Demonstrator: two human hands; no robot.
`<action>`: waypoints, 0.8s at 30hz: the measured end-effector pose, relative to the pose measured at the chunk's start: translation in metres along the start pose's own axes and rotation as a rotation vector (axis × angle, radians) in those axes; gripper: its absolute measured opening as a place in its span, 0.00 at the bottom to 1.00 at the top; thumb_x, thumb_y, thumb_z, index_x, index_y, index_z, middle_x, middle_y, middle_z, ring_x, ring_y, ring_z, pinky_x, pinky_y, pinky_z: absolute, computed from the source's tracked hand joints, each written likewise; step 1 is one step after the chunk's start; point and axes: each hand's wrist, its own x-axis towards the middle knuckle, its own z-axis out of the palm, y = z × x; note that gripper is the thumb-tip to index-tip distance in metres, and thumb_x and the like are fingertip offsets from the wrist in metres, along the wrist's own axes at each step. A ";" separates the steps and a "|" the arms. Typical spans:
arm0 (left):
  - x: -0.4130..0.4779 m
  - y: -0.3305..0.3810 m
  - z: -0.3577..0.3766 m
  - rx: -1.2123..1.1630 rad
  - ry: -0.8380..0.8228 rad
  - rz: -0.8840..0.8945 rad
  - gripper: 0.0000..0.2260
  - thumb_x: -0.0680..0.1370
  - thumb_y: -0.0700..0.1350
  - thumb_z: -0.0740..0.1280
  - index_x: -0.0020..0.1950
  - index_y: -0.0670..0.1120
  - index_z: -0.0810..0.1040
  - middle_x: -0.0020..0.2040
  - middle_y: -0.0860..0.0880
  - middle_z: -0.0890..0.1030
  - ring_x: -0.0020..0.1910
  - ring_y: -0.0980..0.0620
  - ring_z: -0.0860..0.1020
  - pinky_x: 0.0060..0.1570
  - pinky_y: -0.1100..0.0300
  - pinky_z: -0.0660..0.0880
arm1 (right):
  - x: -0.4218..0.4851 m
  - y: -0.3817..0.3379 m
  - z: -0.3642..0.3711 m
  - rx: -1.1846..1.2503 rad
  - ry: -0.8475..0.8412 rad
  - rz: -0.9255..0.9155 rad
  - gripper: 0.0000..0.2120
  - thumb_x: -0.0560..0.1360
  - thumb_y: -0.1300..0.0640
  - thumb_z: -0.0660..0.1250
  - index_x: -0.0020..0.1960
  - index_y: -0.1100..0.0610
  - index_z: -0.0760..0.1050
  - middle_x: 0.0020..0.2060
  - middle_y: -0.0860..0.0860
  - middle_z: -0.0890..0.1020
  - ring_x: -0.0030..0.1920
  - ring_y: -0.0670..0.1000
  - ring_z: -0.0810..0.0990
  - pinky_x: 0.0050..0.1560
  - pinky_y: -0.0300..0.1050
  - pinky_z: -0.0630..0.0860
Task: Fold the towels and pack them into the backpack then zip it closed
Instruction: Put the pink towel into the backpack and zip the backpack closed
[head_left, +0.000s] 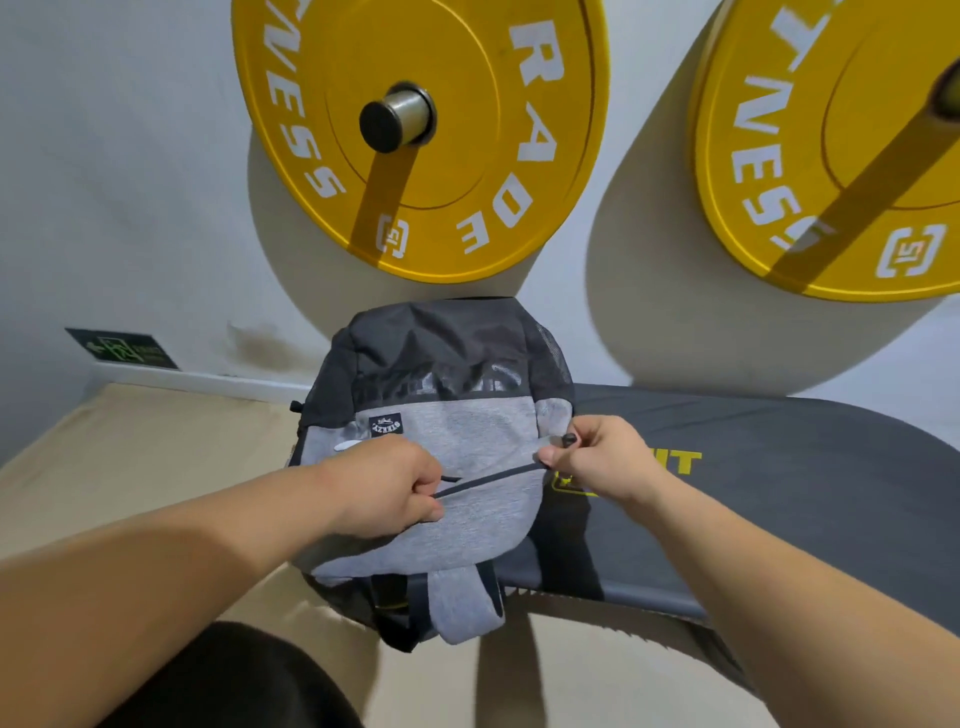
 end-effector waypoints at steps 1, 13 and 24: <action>0.000 0.001 -0.002 0.036 -0.028 -0.006 0.17 0.79 0.54 0.71 0.36 0.48 0.71 0.31 0.53 0.71 0.31 0.56 0.68 0.39 0.58 0.71 | 0.000 0.000 0.001 0.062 -0.017 0.009 0.18 0.71 0.57 0.78 0.35 0.61 0.69 0.31 0.54 0.74 0.32 0.52 0.73 0.36 0.45 0.75; 0.054 0.074 0.010 0.111 0.159 -0.073 0.18 0.75 0.58 0.71 0.36 0.50 0.68 0.37 0.52 0.72 0.43 0.45 0.74 0.40 0.56 0.68 | -0.002 -0.004 0.004 0.307 -0.160 0.129 0.06 0.72 0.73 0.73 0.48 0.67 0.80 0.35 0.60 0.83 0.39 0.58 0.85 0.50 0.55 0.85; 0.050 0.055 0.015 0.023 0.004 -0.105 0.15 0.79 0.50 0.68 0.34 0.48 0.70 0.34 0.52 0.74 0.40 0.46 0.75 0.43 0.54 0.77 | 0.016 -0.004 0.000 -0.629 -0.088 -0.291 0.07 0.71 0.61 0.71 0.38 0.51 0.80 0.32 0.44 0.82 0.37 0.49 0.78 0.38 0.40 0.72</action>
